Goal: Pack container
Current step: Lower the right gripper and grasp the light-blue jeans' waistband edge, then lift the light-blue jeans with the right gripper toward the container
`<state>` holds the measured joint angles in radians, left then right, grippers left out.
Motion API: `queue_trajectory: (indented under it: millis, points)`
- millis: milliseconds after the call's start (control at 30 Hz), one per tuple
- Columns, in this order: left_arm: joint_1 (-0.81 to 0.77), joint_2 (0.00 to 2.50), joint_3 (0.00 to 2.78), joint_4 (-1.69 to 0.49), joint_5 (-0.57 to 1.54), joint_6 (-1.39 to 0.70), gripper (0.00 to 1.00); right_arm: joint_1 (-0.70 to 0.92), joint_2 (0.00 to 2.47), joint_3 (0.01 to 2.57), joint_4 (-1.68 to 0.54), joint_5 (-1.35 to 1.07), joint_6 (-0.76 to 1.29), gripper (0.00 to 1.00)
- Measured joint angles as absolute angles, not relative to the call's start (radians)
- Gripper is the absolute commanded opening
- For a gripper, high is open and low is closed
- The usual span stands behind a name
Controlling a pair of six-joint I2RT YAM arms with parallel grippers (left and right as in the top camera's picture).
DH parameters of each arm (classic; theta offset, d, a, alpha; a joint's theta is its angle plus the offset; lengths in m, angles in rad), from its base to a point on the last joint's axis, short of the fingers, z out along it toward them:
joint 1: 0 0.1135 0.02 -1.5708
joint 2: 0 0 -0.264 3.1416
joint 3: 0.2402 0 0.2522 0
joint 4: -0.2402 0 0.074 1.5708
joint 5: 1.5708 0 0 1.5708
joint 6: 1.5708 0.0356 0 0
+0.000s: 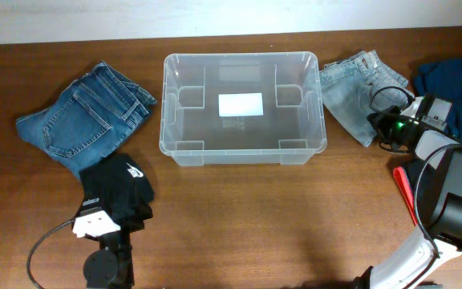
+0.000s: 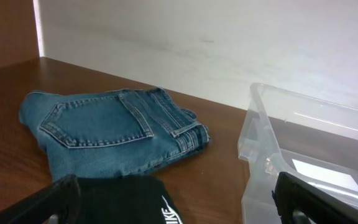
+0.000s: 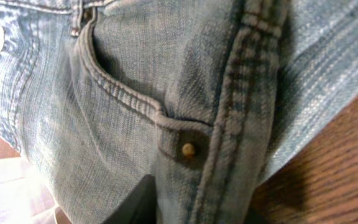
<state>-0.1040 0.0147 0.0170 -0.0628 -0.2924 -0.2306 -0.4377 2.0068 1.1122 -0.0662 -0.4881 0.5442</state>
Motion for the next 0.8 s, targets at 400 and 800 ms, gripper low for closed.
queue_trajectory:
  millis: [400, 800]
  points:
    - [-0.104, 0.015, 0.017, -0.063, -0.292, -0.231, 0.99, -0.442, 2.006, 1.127, -0.078, -0.508, 0.537, 0.04]
    - [-0.104, 0.015, 0.017, -0.063, -0.292, -0.23, 0.99, -0.445, 1.931, 1.243, -0.102, -0.542, 0.516, 0.04]
